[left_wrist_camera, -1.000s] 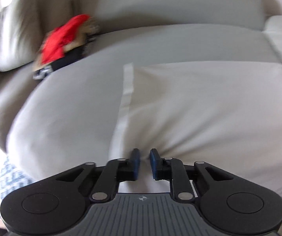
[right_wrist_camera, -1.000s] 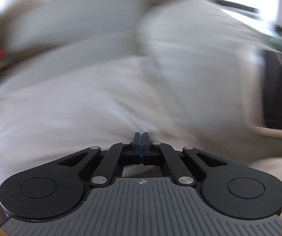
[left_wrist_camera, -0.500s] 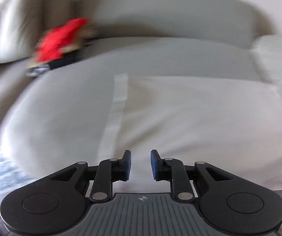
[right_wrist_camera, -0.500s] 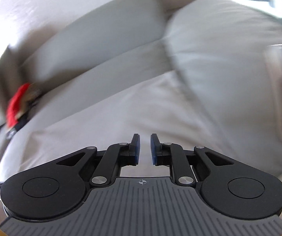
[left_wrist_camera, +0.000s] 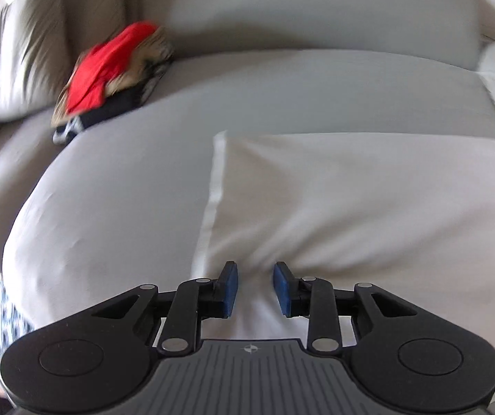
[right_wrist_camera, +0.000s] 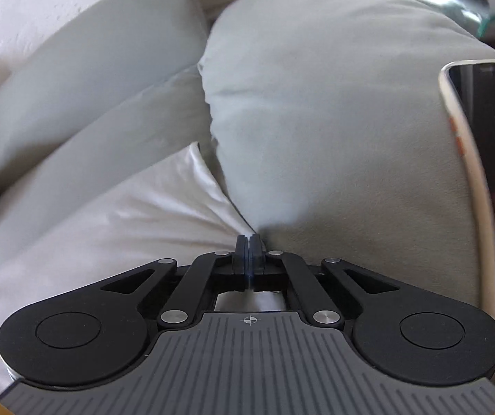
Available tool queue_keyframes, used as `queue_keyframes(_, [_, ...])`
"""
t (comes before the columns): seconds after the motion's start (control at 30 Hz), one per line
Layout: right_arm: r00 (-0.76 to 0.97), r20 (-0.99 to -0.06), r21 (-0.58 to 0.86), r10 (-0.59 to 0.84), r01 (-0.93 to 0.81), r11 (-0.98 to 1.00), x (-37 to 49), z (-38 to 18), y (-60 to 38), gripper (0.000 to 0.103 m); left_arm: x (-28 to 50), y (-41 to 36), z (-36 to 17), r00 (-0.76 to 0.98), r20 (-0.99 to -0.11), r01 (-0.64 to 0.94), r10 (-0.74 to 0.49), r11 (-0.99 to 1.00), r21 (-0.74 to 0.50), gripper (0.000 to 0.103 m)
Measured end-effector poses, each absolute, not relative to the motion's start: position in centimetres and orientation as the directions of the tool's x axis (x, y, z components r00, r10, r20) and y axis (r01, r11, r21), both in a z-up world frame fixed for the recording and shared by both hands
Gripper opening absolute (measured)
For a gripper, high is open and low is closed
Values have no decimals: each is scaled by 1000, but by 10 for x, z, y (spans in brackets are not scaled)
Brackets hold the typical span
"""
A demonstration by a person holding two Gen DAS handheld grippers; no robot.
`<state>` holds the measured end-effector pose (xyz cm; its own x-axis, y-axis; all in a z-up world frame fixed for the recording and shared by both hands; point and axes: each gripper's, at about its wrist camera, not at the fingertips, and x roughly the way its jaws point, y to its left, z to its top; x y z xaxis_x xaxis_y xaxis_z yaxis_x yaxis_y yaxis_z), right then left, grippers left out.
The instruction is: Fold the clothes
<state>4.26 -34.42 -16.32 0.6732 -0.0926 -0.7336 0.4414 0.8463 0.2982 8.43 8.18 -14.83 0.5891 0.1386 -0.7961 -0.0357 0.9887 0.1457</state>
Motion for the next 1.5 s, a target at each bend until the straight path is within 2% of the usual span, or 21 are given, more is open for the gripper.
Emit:
queue_keyframes(0.03, [675,-732,317,-86,450,835,43,-153,-343,18,87,84,-142,592,-797,-35,120,992,124,30])
queue_keyframes(0.1, [715,-698,367,-40,405,838,49,-141,-337,19,93,89,-130,598,-797,-33,84,996,80,28])
queue_keyframes(0.17, [746,-666,415,17,351,839,62,-135,-329,30,99,93,-117,604,-796,-31,47,999,35,28])
queue_keyframes(0.2, [759,-649,439,47,323,838,69,-132,-326,31,102,96,-111,607,-794,-30,29,999,13,28])
queue_keyframes(0.3, [736,-643,568,212,273,777,101,-158,-325,28,132,89,-126,579,-810,6,-91,994,-108,26])
queue_keyframes(0.33, [717,-645,609,266,271,745,111,-170,-327,19,146,87,-136,559,-819,13,-130,989,-148,27])
queue_keyframes(0.4, [683,-686,604,252,340,721,126,-191,-336,0,169,87,-155,516,-842,-11,-156,982,-188,19])
queue_keyframes(0.53, [736,-675,475,-60,495,728,127,-199,-373,0,193,99,-165,593,-805,-112,28,993,-48,10])
queue_keyframes(0.63, [765,-644,534,-1,451,715,129,-201,-382,0,203,112,-161,618,-771,-210,157,977,31,10])
queue_keyframes(0.7, [784,-619,571,51,405,713,128,-197,-375,12,200,118,-156,614,-773,-238,160,971,12,13])
queue_keyframes(0.83, [813,-562,641,153,311,701,126,-189,-362,13,171,121,-136,661,-744,-218,101,974,-62,13])
queue_keyframes(0.97, [830,-498,703,252,216,678,125,-182,-348,13,167,114,-132,711,-702,-106,-49,979,-176,13])
queue_keyframes(1.07, [790,-557,705,256,286,649,140,-205,-350,13,196,115,-152,685,-724,-90,-84,976,-198,15])
queue_keyframes(1.1, [777,-576,702,255,310,641,145,-213,-350,8,207,116,-159,673,-734,-90,-90,975,-201,15])
queue_keyframes(1.13, [791,-589,659,162,355,664,141,-216,-356,0,215,118,-167,663,-748,-123,-48,978,-171,14])
queue_keyframes(1.17, [799,-597,614,68,401,680,138,-218,-362,0,220,122,-173,648,-760,-185,37,976,-111,8])
queue_keyframes(1.2, [797,-604,589,-7,452,670,133,-218,-369,0,222,126,-178,645,-760,-229,86,970,-85,10])
queue_keyframes(1.27, [806,-591,610,-38,477,633,126,-217,-375,0,217,129,-176,650,-751,-259,116,963,-75,10])
queue_keyframes(1.33, [806,-588,565,-64,466,681,121,-205,-364,0,208,124,-166,645,-739,-291,196,957,0,9])
queue_keyframes(1.4, [812,-577,540,-85,458,706,109,-189,-354,12,191,123,-155,638,-741,-303,210,953,9,10])
queue_keyframes(1.5, [824,-564,550,-58,427,717,77,-163,-344,13,161,122,-136,649,-743,-254,162,967,-11,13])
